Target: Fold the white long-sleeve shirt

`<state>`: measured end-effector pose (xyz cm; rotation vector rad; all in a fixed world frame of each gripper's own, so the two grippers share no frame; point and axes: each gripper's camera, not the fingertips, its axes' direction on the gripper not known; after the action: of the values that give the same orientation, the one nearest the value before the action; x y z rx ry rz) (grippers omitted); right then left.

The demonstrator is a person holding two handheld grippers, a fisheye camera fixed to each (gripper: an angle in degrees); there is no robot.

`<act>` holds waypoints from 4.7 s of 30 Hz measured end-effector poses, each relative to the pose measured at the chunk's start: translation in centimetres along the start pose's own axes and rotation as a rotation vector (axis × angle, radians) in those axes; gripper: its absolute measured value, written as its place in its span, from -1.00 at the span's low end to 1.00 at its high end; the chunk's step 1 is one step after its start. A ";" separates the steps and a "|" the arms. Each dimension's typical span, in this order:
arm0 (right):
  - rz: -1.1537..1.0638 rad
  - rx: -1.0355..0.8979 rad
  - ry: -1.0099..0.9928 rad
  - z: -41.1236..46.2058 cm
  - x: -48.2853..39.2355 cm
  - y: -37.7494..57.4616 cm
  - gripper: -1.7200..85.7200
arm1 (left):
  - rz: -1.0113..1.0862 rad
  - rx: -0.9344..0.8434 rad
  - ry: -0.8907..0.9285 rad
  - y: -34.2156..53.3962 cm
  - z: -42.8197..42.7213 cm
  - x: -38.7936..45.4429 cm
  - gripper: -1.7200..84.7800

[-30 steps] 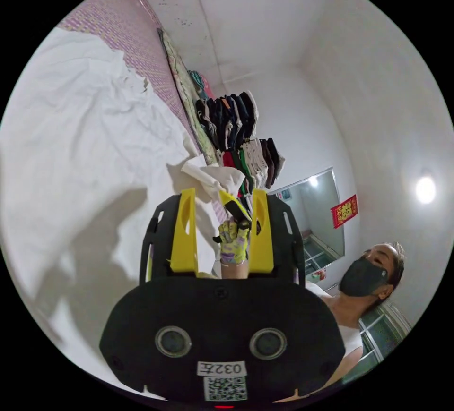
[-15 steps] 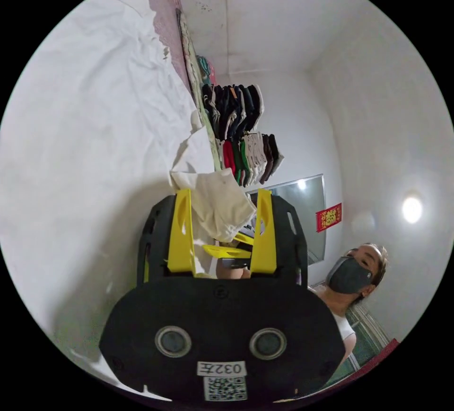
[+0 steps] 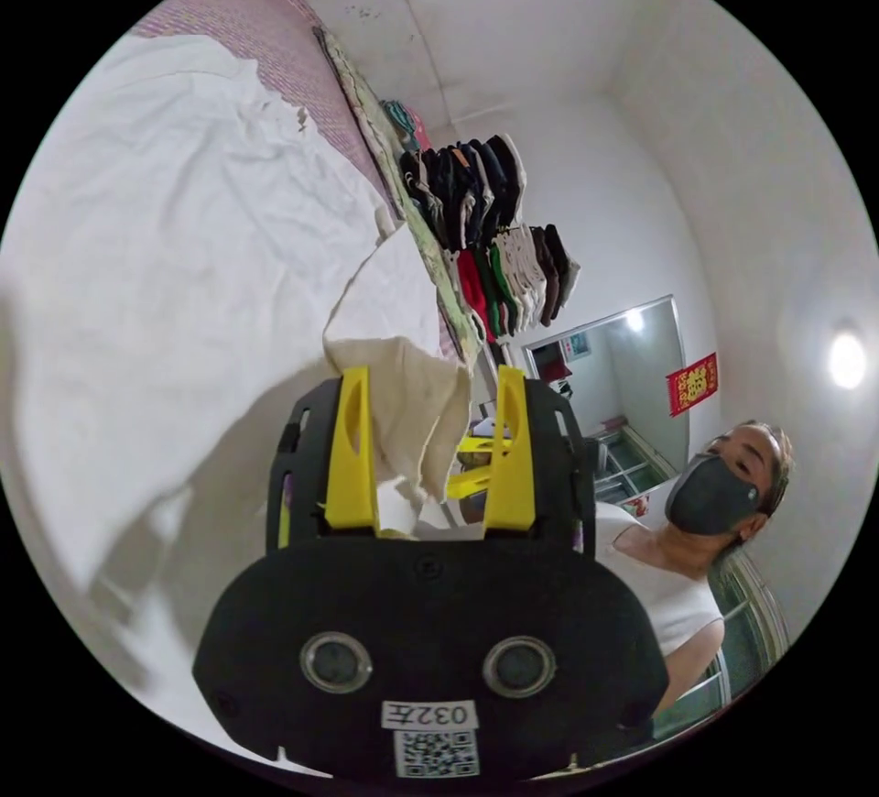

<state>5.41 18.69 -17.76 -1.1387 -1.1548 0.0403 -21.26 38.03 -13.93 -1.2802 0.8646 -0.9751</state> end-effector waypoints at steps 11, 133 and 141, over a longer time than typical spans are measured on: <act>0.612 0.266 -0.009 -9.3 10.2 9.8 -0.96 | 0.035 -0.105 -0.342 3.0 5.8 4.0 -0.92; 0.979 0.149 -0.259 -6.3 16.6 12.2 -0.98 | 0.330 0.257 0.031 -17.4 -13.8 23.0 -0.99; 1.014 0.182 -0.217 -8.0 17.4 15.3 -0.98 | 0.665 -0.268 0.046 -9.7 -1.2 30.9 -0.99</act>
<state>27.03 30.17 -16.33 -1.4702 -0.6306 1.0443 -12.13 8.57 -4.09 -1.0728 1.3757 -0.3673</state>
